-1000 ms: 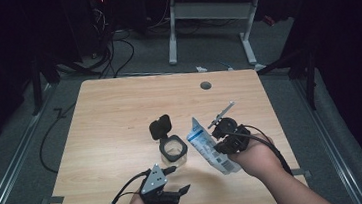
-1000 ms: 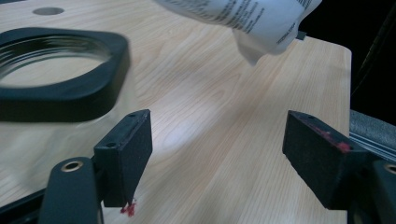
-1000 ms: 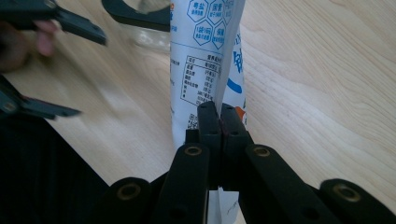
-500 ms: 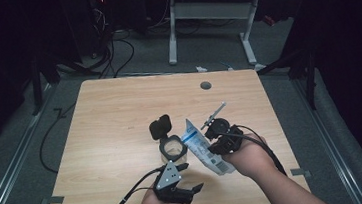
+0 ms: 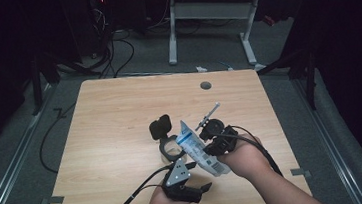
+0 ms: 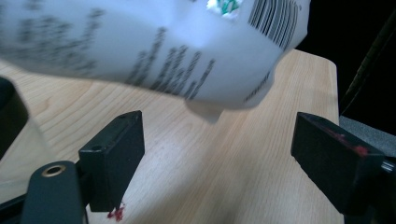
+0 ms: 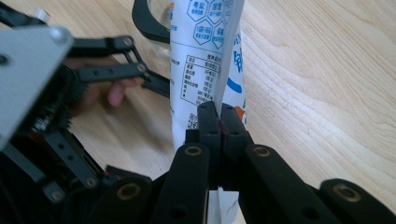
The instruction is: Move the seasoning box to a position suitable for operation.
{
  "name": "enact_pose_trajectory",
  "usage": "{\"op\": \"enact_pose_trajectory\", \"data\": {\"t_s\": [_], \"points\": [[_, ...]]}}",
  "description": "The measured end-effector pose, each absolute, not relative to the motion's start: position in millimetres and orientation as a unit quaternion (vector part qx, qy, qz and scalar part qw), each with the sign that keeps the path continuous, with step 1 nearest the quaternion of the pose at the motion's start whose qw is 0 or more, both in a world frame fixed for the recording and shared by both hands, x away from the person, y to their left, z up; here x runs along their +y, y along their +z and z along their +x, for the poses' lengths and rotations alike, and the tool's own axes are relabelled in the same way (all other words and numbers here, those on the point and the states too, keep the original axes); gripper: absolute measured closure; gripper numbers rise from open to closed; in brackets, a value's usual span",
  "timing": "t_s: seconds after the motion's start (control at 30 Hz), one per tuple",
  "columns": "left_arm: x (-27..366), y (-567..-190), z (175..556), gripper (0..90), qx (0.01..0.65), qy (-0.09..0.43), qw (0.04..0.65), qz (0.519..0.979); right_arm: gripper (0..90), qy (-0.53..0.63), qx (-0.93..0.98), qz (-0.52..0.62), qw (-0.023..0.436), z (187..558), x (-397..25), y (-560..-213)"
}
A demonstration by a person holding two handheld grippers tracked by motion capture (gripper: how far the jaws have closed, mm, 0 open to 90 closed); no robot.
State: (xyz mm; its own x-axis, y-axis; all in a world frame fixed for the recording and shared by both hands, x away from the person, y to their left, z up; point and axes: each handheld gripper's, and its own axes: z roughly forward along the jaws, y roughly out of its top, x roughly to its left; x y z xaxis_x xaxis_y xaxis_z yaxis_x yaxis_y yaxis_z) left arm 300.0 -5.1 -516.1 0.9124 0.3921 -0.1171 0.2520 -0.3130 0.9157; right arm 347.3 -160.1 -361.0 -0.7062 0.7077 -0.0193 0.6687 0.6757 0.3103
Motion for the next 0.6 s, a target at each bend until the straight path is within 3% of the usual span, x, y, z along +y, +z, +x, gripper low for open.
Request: {"op": "enact_pose_trajectory", "data": {"t_s": [0.37, 0.6], "points": [[-20, -518, 301, 22.9, 0.22, 0.065, 0.56, 0.796, 90.0, 0.147, 0.915, 0.369, 0.062, 346, -152, -364], [-18, -516, 301, 36.1, 0.211, 0.079, 0.564, 0.795, 90.0, 0.154, 0.914, 0.369, 0.062, 347, -153, -361]]}}
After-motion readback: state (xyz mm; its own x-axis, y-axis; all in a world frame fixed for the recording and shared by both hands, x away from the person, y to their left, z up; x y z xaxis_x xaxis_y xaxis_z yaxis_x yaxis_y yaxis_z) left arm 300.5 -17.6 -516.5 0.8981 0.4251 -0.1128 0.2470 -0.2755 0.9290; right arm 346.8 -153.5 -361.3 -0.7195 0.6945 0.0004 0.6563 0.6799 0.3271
